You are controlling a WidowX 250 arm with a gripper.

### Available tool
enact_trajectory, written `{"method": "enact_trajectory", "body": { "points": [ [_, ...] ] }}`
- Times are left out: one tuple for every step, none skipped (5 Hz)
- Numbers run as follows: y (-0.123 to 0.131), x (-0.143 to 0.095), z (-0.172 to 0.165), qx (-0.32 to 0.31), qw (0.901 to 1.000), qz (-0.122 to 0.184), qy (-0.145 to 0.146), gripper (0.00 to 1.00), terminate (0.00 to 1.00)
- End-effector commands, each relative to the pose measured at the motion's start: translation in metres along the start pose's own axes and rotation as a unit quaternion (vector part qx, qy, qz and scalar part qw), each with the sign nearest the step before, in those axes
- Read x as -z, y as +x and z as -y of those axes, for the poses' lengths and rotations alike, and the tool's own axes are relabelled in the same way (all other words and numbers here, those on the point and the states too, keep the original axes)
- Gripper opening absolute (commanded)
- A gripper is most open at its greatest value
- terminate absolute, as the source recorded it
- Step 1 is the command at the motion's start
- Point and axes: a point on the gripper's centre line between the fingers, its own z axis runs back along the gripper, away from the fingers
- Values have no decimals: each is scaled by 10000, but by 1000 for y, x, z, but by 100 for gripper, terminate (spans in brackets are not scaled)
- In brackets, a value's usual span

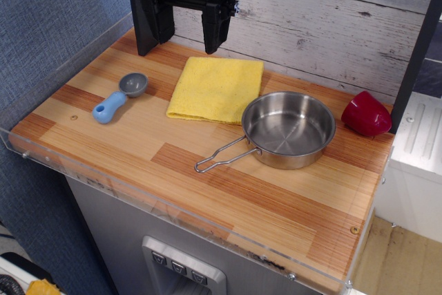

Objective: Move the yellow cloth towards the bottom of the table.

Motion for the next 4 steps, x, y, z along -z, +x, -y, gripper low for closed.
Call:
{"method": "enact_trajectory", "body": {
  "points": [
    [0,0,0,0,10000,0,0,100,0],
    [7,5,-2,-15,10000,0,-53,100,0],
    [21,13,-6,37,9999,42,-151,100,0],
    [42,26,-6,192,9997,119,-71,100,0]
  ]
}}
